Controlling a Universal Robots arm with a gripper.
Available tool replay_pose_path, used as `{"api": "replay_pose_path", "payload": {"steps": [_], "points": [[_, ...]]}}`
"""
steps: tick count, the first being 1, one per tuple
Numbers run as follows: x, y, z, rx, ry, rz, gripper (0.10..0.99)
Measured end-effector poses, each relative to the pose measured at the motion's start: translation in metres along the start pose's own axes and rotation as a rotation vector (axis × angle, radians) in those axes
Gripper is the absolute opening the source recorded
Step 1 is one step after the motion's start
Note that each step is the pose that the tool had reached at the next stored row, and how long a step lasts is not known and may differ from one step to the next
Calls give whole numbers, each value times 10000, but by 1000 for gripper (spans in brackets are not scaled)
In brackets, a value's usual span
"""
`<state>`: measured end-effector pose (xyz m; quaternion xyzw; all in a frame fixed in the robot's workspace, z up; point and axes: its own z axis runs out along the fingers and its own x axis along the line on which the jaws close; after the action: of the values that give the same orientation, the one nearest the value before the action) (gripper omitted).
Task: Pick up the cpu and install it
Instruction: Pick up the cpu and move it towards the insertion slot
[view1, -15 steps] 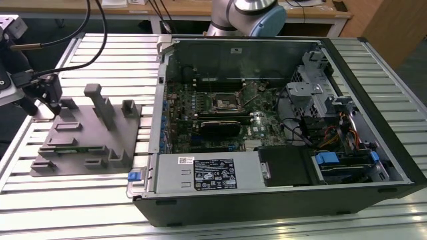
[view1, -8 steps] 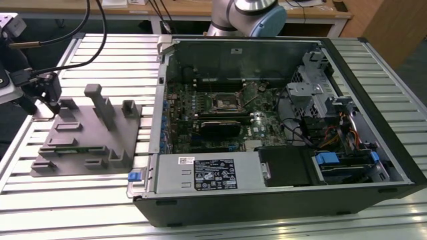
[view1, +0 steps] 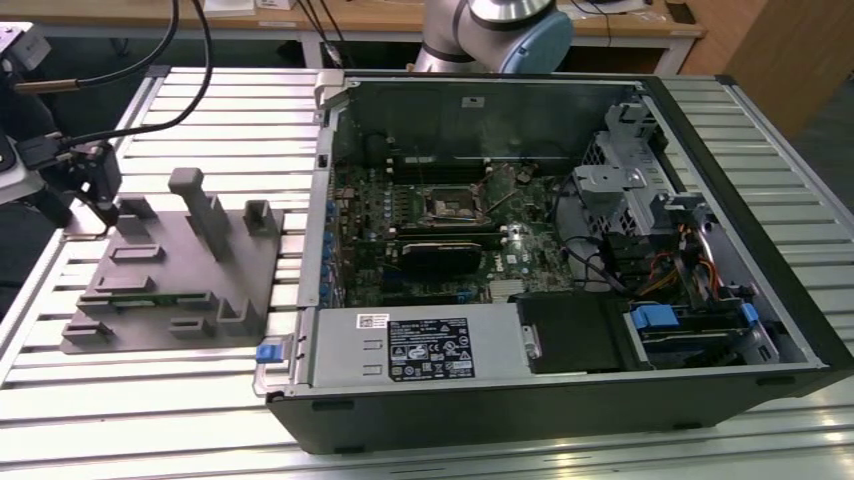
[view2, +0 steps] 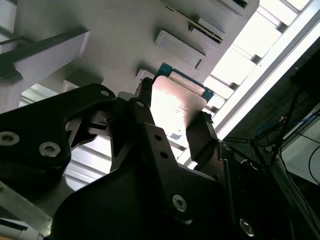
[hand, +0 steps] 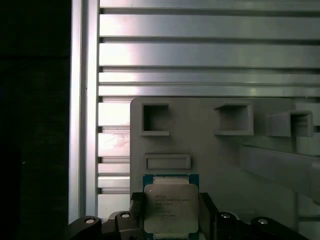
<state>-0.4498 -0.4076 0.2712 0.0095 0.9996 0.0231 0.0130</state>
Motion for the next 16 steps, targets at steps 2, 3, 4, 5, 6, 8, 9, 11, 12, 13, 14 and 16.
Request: {"api": "replay_pose_path", "payload": {"steps": [2, 3, 4, 5, 6, 8, 9, 11, 12, 13, 14, 16], "points": [[0, 0, -12, -1, -1, 0, 529], [0, 1, -19, -1, -1, 0, 529], [0, 1, -24, -1, -2, 0, 529], [-1, 1, -27, -2, -3, 0, 529], [-1, 2, -30, -3, -4, 0, 529], [-1, 2, -38, -1, -2, 0, 529], [-1, 2, -41, -1, -2, 0, 529], [-1, 2, -53, 0, 0, 0, 529], [-2, 3, -58, 0, 0, 0, 529], [-1, 3, -65, -1, -2, 0, 529], [-2, 3, -72, -1, -2, 0, 529], [-2, 4, -92, -1, -1, 0, 529]]}}
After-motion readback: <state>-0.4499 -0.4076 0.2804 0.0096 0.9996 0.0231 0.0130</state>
